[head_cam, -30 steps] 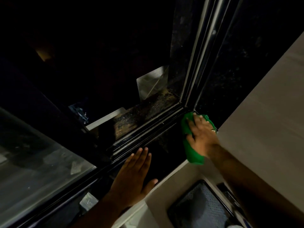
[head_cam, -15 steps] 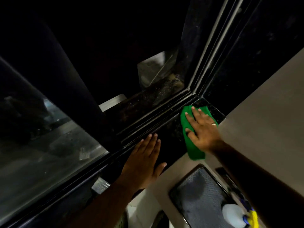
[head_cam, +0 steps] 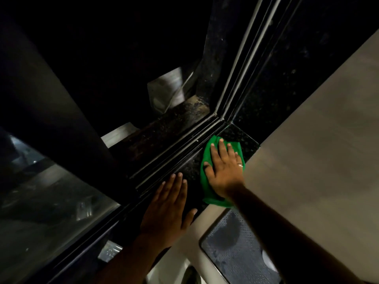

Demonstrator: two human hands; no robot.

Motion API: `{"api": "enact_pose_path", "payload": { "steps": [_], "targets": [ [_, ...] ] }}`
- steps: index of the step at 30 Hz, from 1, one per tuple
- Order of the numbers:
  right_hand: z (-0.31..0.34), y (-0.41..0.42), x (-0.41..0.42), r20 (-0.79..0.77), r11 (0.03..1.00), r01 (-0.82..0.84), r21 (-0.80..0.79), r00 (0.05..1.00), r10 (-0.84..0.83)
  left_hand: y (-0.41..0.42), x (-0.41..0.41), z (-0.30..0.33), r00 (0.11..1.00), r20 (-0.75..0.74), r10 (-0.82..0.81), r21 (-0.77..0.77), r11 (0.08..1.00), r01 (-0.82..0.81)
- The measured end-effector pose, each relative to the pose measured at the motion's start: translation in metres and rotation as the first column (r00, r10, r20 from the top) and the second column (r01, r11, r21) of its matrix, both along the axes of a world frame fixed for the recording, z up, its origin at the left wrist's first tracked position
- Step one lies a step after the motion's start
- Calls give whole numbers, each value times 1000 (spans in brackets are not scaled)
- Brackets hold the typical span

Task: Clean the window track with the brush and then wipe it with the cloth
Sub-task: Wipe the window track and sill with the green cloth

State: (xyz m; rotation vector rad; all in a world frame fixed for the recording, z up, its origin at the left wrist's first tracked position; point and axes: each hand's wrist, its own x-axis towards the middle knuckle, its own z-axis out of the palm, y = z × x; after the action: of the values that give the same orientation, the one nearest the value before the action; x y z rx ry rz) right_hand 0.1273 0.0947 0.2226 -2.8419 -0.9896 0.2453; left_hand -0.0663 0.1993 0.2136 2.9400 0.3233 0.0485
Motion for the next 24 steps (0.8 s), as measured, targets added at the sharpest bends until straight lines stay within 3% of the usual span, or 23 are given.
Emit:
{"api": "enact_pose_path", "payload": {
  "steps": [2,6,11,14,16,18,20,24],
  "targets": [
    [6,-16,33,5,997,-77,-32,997,77,0,0,1,1000,0,-8,-11,1000,8],
    [5,-7,82,66,984,47,-174,997,-36,0,1,0,1000,-27,-14,-12,1000,14],
    [8,-3,86,70,983,72,-169,996,-61,2,3,0,998,-36,-47,22,999,48],
    [9,7,58,32,938,345,-25,938,-345,4,3,1,996,-22,-83,18,996,83],
    [8,17,35,-51,792,604,95,797,-602,4,3,0,995,-11,-96,16,995,96],
    [10,26,26,-125,692,716,90,697,-706,5,3,-2,995,-5,-103,10,995,103],
    [10,27,30,-68,733,680,23,732,-678,5,4,-2,995,6,-104,4,995,104],
    [4,29,45,33,899,438,-14,899,-438,3,5,-2,995,17,-103,1,995,103]
  ]
}}
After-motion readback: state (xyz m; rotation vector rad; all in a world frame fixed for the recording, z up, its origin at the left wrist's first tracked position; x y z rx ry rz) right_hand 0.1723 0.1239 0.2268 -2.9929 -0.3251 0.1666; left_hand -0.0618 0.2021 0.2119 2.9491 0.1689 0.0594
